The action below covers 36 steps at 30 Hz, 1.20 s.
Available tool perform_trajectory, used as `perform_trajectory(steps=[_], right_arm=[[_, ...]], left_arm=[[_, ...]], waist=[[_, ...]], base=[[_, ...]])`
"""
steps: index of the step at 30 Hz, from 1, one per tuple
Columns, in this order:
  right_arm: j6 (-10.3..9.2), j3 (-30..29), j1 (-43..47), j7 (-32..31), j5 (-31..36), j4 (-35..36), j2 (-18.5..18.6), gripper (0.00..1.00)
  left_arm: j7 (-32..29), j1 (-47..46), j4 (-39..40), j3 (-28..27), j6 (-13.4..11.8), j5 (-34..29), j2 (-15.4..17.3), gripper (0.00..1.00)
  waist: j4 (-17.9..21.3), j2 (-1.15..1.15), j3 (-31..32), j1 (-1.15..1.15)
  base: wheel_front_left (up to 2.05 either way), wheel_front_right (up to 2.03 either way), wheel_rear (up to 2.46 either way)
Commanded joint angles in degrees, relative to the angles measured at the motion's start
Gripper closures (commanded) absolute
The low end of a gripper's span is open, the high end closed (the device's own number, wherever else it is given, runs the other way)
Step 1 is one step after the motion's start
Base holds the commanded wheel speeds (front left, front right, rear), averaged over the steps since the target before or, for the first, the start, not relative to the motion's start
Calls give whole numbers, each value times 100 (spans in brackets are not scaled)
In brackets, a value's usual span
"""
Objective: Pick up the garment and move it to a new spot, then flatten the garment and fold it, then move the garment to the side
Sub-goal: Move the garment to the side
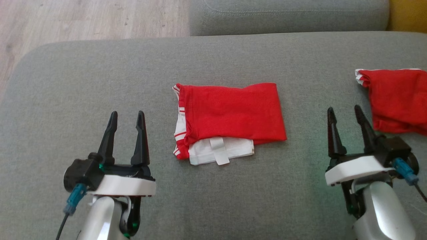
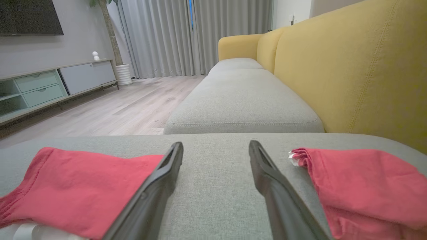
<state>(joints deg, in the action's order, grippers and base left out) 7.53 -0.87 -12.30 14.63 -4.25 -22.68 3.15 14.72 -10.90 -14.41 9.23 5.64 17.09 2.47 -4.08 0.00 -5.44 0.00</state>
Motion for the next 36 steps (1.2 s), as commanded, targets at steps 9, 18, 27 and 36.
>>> perform_trajectory(steps=[9, 18, 27, 36], right_arm=[[-4, 143, -183, 37, -94, 257, -26, 0], [-4, 291, -446, -30, -58, -251, -26, 0], [-4, 766, -1223, -649, -427, -1400, -27, 0], [-4, 1120, -1668, -986, -1030, -2386, -27, 0]], left_arm=[[28, -137, 147, -182, 43, -67, 41, 0], [28, -293, 128, -33, 41, -4, 41, 0], [28, -553, 114, 234, 26, 83, 41, 0], [28, -677, 66, 411, 3, 183, 41, 0]], waist=[[-40, 0, -24, 0], [-229, 0, -214, 0], [-583, 0, -595, 0], [-848, 0, -759, 0]], base=[[0, 0, 0], [0, 0, 0], [0, 0, 0], [0, 0, 0]])
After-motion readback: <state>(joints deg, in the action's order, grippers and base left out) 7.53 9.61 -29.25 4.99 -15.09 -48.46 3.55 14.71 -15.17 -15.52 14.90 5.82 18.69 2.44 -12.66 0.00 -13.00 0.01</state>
